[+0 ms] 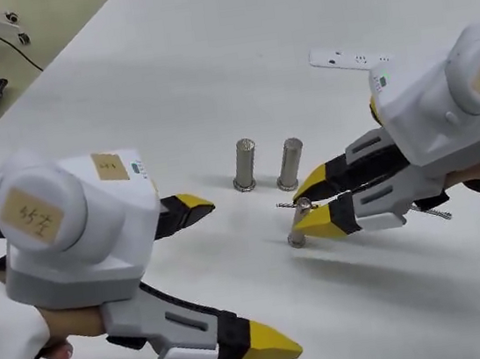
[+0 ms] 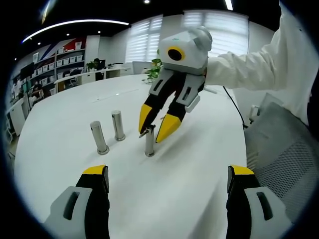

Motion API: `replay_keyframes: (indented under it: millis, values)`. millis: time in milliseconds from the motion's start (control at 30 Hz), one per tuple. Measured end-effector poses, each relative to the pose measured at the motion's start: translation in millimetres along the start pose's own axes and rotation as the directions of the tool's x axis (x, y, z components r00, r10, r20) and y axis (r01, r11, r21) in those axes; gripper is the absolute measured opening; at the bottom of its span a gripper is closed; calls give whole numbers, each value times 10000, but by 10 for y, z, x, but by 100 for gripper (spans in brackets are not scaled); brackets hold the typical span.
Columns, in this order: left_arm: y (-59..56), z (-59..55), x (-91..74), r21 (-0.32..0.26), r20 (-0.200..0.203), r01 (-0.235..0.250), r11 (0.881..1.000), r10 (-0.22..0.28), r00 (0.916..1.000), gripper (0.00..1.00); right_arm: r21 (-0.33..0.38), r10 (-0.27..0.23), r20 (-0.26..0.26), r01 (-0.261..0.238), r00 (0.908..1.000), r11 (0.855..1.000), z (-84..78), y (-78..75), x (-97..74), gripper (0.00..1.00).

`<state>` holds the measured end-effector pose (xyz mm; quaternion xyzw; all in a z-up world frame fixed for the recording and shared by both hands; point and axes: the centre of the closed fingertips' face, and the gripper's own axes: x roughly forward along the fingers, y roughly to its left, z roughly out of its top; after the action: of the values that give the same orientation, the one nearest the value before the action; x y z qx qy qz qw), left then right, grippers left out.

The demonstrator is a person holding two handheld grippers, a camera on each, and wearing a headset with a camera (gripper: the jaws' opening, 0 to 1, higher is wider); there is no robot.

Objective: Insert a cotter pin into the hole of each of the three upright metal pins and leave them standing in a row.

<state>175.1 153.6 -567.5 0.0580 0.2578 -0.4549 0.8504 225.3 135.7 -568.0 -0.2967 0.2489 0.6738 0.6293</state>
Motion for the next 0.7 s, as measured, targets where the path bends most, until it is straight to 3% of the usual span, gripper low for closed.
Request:
replay_keyframes:
  millis: [167,400,567,700]
  values:
    - [17,28,-20,-26,90,-80,10000,80,9999,99,370,-195,-52,197,9998,9991,11,10,-49,21]
    - [28,83,-45,-196,305,-127,9997,133,9994,99,1207,-737,188,709,9971,9902,40,15,-172,38]
    - [12,125,-65,-246,383,-33,9997,42,9993,99,1621,-1522,466,1428,9873,9764,40,-15,-303,50]
    - [7,148,-73,-303,344,-7,9995,17,9994,99,2024,-1842,572,1693,9812,9646,30,16,-408,56]
